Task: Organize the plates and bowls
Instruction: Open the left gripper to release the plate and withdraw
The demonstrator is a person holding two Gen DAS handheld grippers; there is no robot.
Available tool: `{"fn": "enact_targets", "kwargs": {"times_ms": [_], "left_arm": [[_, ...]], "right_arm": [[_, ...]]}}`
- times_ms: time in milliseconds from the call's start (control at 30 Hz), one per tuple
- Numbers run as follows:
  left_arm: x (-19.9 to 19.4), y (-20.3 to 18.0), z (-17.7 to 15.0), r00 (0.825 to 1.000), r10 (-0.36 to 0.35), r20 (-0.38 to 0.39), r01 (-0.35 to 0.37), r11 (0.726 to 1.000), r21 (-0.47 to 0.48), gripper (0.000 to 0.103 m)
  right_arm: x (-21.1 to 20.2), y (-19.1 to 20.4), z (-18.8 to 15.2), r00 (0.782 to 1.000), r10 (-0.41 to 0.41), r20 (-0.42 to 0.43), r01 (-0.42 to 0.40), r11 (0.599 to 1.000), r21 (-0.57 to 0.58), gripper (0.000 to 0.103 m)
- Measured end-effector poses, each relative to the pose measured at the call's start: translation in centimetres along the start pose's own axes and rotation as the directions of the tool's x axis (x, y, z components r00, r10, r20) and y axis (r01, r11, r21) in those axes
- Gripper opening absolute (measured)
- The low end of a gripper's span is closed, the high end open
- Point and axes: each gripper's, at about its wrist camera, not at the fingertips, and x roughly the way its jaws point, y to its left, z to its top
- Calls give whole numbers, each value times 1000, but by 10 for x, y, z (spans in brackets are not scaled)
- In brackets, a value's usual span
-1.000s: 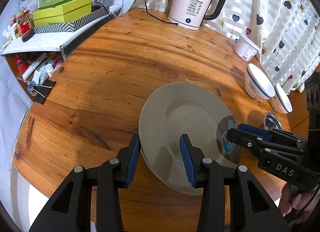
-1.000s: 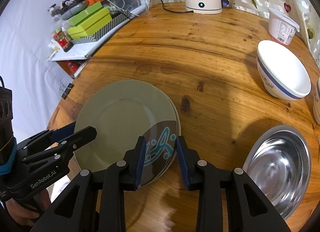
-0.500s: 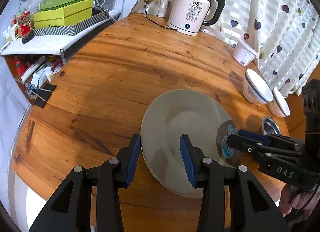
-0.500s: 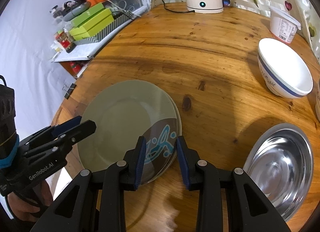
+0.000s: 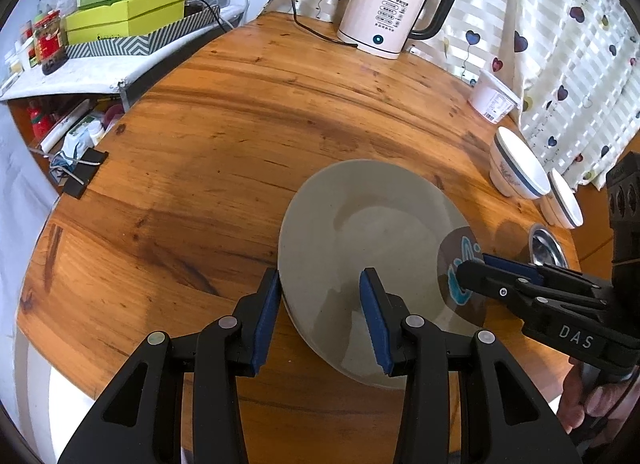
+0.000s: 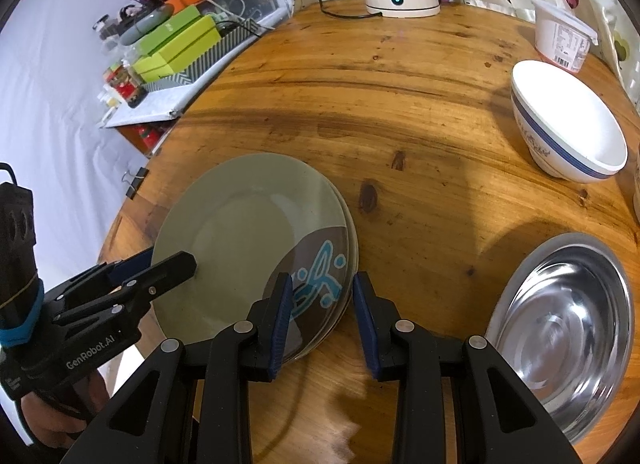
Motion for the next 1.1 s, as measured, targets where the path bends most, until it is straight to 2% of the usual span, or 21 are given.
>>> {"fn": "enact_targets", "kwargs": {"times_ms": [233,867,1033,1100], "left_arm": [[1,0,1,1000,2,-3,-2,1000,-3,42],[10,-2,16,998,68,13,-69,998,10,46],[11,3,17,999,37,9,-37,999,2,47],[11,8,16,1000,29,8,-29,999,-15,48]], "right_arm": [[1,1,0,1000,0,-2,0,1000,13,32],[10,11,11,1000,-25,4,25,1000,-16,36],[8,5,12,1000,11,8,-11,1000,-3,36],[4,-1,11,1000,1,20,-1,1000,8,36]]}}
